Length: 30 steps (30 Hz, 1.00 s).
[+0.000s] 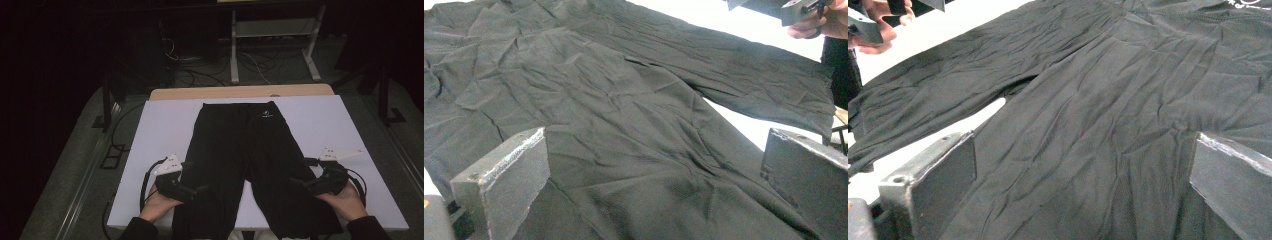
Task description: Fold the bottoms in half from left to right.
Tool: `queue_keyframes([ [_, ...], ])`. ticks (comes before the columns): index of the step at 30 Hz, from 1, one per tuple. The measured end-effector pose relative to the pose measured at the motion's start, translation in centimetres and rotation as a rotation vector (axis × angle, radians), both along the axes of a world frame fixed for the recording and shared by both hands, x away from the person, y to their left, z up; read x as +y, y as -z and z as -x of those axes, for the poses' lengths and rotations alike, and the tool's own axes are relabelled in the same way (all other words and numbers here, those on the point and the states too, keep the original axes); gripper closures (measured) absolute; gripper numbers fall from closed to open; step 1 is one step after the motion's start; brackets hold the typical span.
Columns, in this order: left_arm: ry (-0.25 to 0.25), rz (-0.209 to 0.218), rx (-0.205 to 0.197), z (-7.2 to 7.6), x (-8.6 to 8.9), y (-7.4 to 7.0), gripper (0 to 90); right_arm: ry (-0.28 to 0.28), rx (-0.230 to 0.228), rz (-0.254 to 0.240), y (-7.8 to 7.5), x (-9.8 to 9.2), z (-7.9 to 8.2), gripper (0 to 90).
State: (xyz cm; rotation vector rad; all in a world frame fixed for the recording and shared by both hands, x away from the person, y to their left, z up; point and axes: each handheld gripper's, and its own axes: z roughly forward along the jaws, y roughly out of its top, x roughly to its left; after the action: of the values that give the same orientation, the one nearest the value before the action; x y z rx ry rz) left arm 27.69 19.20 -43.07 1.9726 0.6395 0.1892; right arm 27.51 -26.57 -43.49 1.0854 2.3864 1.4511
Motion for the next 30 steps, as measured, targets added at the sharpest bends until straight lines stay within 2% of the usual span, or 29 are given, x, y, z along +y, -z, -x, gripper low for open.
queue_keyframes([
  [23, 0.016, 0.001, -0.007, 0.24, -0.55, -0.09, 0.0, 0.005, -0.009, -0.002, -0.34, 0.15, 0.20, 0.0],
  [30, 0.009, 0.006, -0.004, 0.30, -0.63, -0.06, 0.0, 0.007, -0.023, -0.009, -0.95, 0.29, 0.19, 0.0],
])
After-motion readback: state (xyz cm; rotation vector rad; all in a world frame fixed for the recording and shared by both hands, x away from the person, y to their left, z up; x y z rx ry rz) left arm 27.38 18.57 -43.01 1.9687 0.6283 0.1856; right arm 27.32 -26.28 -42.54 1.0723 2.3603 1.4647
